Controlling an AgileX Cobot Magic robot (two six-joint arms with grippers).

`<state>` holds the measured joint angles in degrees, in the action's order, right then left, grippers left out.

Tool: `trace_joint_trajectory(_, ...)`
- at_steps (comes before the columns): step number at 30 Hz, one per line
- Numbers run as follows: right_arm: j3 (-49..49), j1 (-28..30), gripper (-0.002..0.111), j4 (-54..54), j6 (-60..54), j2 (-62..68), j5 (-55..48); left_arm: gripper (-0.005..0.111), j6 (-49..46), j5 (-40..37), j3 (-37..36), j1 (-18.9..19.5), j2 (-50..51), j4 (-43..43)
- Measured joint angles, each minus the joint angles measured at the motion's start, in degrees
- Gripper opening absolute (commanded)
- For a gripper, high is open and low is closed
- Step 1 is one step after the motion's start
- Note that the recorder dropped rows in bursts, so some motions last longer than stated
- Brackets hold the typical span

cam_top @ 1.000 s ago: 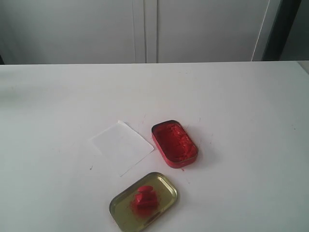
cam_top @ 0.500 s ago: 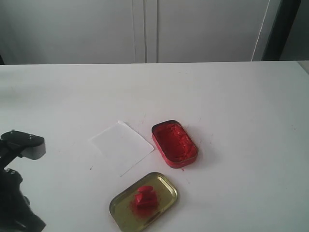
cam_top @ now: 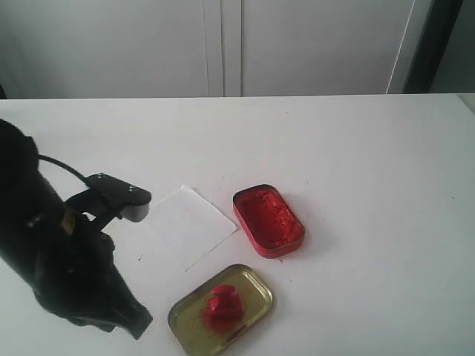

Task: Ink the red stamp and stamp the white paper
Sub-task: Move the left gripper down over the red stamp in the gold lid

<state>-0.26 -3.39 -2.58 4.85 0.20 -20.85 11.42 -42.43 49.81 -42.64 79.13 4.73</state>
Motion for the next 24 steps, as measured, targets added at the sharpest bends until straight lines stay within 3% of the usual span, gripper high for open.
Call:
trace_joint_trajectory(10,0.0,0.0,0.0,0.0,0.0,0.0,0.0,0.0,2.11,0.21,10.73,-4.62,9.08,-5.55)
trace_joint_trajectory(24,0.0,0.0,0.0,0.11,0.0,0.0,0.0,0.0,-9.3,0.55,19.53,-5.07,16.66,-4.73)
